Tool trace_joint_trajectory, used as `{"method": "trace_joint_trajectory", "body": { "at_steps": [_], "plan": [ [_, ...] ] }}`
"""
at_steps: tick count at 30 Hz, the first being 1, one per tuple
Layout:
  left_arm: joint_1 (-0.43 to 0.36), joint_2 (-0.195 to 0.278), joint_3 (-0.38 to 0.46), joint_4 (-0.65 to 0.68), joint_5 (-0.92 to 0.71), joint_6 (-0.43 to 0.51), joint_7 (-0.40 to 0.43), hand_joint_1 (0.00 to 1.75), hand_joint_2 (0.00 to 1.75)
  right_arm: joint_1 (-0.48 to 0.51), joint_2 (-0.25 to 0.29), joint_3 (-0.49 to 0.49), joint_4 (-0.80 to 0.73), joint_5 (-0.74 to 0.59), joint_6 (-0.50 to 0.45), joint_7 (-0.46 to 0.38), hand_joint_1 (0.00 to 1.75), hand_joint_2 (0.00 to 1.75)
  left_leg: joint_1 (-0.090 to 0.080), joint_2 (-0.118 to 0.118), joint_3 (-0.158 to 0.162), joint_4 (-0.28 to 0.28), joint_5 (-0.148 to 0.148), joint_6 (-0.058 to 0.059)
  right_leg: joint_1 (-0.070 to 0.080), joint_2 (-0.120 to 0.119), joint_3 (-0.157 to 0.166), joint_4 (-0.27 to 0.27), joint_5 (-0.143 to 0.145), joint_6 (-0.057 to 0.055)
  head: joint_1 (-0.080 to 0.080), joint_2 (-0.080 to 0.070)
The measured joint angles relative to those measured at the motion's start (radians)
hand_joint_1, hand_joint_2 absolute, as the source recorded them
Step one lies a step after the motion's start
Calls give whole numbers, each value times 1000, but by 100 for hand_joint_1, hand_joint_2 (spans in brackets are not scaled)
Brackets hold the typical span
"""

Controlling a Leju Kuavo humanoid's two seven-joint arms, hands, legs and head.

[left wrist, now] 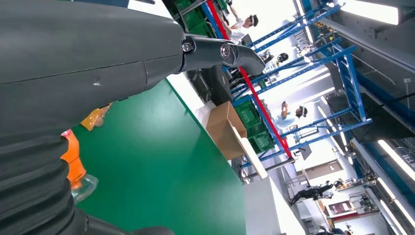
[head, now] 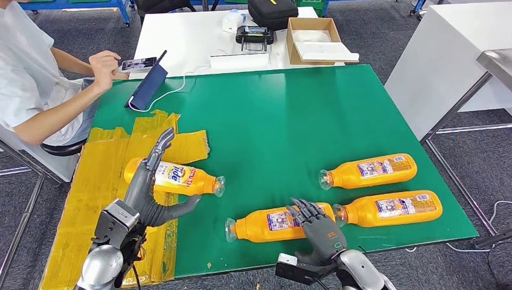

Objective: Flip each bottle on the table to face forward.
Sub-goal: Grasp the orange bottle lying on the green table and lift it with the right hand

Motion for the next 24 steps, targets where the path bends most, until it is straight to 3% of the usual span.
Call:
{"method": "trace_joint_trajectory", "body": {
  "at_steps": [8,14,22,23,24],
  "plan": [
    [0,0,-1,0,0,0,0,0,175,-1,0,1,2,1,0,2,0,175,0,0,0,0,0,0,0,0,0,0,0,0,0,0],
    [6,-8,-8,-6,0,-1,2,0,175,-35,24,-24,56,124,-46,112,0,175,0,0,0,0,1,1,0,0,0,0,1,0,0,0],
    [7,-13,-16,-6,0,-3,4,0,175,-53,48,-49,91,150,-50,122,0,175,0,0,0,0,2,1,0,0,0,0,2,1,0,0],
    [7,-13,-16,-6,0,-3,4,0,175,-54,49,-50,93,151,-50,122,4,175,0,0,0,0,2,1,0,0,0,0,2,1,0,0],
    [7,-13,-16,-6,0,-3,4,0,175,-54,51,-51,94,151,-50,123,19,175,0,0,0,0,2,1,0,0,0,0,2,0,0,0]
  ]
}}
